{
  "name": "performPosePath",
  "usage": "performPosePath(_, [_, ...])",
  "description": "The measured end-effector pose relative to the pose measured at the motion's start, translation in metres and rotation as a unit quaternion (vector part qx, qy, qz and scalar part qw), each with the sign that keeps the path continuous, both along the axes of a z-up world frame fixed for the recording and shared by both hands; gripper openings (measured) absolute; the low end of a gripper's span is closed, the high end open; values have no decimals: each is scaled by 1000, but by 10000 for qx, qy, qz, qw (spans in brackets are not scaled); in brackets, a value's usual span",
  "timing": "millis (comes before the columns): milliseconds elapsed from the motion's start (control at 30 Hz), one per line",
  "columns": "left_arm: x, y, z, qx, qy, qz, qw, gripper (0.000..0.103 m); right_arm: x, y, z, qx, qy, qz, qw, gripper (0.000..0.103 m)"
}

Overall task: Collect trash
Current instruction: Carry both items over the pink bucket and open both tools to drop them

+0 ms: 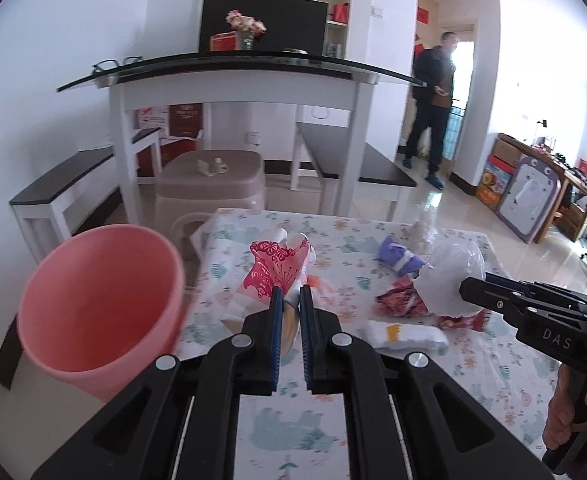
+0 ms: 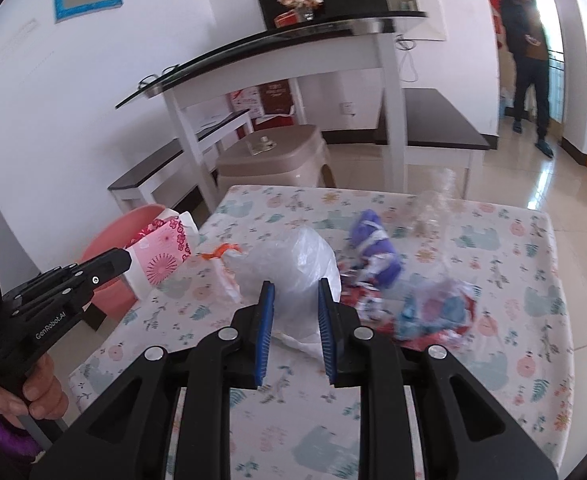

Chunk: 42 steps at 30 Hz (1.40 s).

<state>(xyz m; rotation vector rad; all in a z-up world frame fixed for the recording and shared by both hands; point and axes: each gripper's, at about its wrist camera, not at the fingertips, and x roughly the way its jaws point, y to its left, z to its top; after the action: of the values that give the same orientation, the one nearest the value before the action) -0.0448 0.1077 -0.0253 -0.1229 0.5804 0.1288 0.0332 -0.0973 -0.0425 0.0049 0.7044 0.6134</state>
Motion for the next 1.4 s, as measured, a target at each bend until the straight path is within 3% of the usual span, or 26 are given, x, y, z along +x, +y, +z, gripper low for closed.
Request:
performPosePath(367, [-19,46,3,117,2,770,9970,8,-1,70,7,-58,-28,726,9973,22])
performPosePath(700, [-34,89,5,268,-45,1461,9889,8,-5,141,17,-103,-96,1419,9898,22])
performPosePath(1067, [-38,133,-9,189,126,2015,9792,8,-6,213,17,-231,-86,1945,9806,22])
performPosePath(1400, [-40,162,-29,39,358,2297,9726,8,-12,257,-1,-522,26,2206,9740,22])
